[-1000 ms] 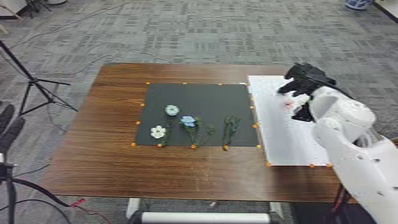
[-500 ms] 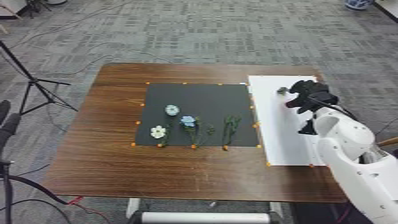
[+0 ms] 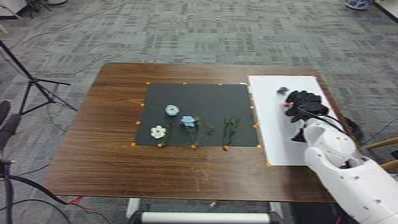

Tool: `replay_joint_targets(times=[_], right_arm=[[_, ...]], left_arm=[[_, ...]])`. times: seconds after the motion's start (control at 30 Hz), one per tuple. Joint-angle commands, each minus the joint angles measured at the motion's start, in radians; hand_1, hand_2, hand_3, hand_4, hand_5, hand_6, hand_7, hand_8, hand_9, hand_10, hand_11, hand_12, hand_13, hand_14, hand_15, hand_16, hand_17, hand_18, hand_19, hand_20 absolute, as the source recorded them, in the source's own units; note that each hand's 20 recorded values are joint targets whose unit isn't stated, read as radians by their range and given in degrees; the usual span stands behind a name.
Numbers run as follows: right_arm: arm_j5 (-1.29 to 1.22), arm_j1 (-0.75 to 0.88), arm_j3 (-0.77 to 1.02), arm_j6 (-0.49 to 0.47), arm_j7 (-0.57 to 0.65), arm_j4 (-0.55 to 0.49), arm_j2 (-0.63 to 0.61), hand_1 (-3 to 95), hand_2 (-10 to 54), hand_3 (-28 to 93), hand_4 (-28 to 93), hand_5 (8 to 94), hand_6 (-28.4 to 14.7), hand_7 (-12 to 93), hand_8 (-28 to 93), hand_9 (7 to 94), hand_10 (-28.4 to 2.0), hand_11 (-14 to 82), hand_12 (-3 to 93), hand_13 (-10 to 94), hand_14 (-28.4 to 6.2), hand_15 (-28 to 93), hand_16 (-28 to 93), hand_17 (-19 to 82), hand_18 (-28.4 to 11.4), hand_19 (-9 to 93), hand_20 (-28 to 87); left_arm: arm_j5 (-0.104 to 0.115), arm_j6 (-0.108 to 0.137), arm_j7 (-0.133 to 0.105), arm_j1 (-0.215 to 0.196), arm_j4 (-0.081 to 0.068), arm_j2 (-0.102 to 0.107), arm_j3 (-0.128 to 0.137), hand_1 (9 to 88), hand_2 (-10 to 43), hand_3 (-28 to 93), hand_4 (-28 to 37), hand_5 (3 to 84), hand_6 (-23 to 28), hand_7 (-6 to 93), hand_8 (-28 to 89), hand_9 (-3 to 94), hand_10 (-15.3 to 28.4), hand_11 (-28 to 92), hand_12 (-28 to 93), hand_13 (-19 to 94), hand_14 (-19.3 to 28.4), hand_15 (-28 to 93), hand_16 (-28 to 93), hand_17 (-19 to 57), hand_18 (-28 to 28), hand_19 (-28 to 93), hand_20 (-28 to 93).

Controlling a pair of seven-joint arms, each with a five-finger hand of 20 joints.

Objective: Arrange flowers

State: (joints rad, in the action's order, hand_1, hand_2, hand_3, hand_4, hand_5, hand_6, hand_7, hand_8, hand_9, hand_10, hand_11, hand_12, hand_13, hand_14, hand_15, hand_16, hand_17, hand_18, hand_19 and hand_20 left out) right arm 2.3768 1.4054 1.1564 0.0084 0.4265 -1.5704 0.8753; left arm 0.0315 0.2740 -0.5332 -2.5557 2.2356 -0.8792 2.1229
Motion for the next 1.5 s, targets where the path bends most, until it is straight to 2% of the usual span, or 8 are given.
replay_joint_targets(times=[0.03,0.17,0.3,0.67,0.83,1.0,1.2,1.5], right_arm=[[0.03,-0.029,-0.045,0.059,0.025,0.023,-0.002,63.1,-9.5,57,-28,62.2,2.1,21,-15,62.7,-8.5,13.4,13.1,62,-5.7,58,37,29,-21.4,79,41],[0.035,-0.031,-0.063,0.102,0.043,0.031,-0.006,66.3,-9.5,54,-28,69.3,2.4,28,-4,74.9,-7.4,9.3,25.8,63,-6.5,62,41,30,-21.7,80,44],[0.049,-0.011,-0.044,0.119,0.043,0.027,0.001,67.3,-9.5,55,-28,74.5,3.2,38,2,84.8,-6.6,9.8,37.6,66,-7.3,65,42,32,-21.9,81,45],[-0.001,0.146,0.02,0.315,0.041,-0.211,-0.003,63.6,-9.5,64,-28,75.8,2.6,40,6,86.6,-6.8,14.2,46.2,68,-7.2,66,43,33,-22.9,83,47],[-0.047,0.127,-0.032,0.284,-0.033,-0.282,0.01,63.0,-9.5,65,-28,75.8,2.4,40,7,86.6,-7.0,14.6,46.5,68,-7.0,66,44,33,-22.9,83,47],[-0.057,0.055,-0.129,0.276,-0.067,-0.282,0.051,62.9,-9.5,65,-28,75.8,2.4,40,7,86.7,-7.0,14.6,46.5,68,-7.1,66,44,33,-22.9,83,47],[-0.082,0.001,-0.201,0.215,-0.093,-0.256,0.115,62.8,-9.5,65,-28,75.9,2.3,40,7,86.7,-7.0,14.8,46.5,68,-7.1,66,44,33,-22.9,83,47],[-0.091,-0.032,-0.271,0.14,-0.103,-0.168,0.22,63.0,-9.5,65,-28,78.4,2.5,38,2,88.4,-7.0,13.8,44.8,69,-7.3,67,44,34,-22.9,84,47]], left_arm=[[-0.01,-0.004,0.004,0.003,0.006,-0.016,-0.002,20.9,17.6,67,-28.3,34.5,7.0,6.8,-7,27.8,10.6,8,12,20,11.2,16,-2,-4.5,9.3,16,10],[0.002,-0.008,-0.011,-0.01,0.007,-0.003,0.0,21.0,17.7,67,-28.3,34.6,7.0,6.9,-7,28.1,10.7,8,12,20,11.2,16,-2,-4.5,9.3,17,10],[-0.003,-0.006,0.002,0.005,0.002,-0.004,-0.003,21.0,17.7,67,-28.3,34.6,7.0,6.9,-7,28.1,10.8,8,12,20,11.5,17,-2,-4.6,9.3,17,10],[-0.011,-0.019,0.003,-0.004,0.008,-0.013,0.0,21.2,18.1,67,-28.3,34.5,7.1,6.8,-7,28.1,10.9,8,12,20,11.5,17,-2,-4.6,9.4,17,10],[-0.01,-0.022,0.003,-0.007,0.008,-0.012,0.008,21.0,18.1,67,-28.3,34.5,7.1,6.7,-7,28.1,11.0,8,12,20,11.5,17,-2,-4.7,9.3,17,10],[-0.001,-0.026,0.006,0.019,-0.001,0.001,-0.016,21.3,18.3,66,-28.3,34.6,7.1,6.7,-7,28.2,11.0,8,12,20,11.5,17,-2,-4.7,9.4,17,10],[-0.014,-0.031,0.031,0.022,-0.007,-0.008,-0.011,21.3,20.9,58,-28.3,34.6,7.2,6.2,-6,28.2,11.1,8,12,20,11.6,16,-2,-4.8,9.4,17,10],[-0.01,-0.031,0.035,0.018,-0.01,-0.01,-0.008,20.5,20.4,59,-28.3,34.6,7.2,5.7,-6,28.4,11.3,7,12,19,11.8,15,-2,-4.8,9.5,17,10]])
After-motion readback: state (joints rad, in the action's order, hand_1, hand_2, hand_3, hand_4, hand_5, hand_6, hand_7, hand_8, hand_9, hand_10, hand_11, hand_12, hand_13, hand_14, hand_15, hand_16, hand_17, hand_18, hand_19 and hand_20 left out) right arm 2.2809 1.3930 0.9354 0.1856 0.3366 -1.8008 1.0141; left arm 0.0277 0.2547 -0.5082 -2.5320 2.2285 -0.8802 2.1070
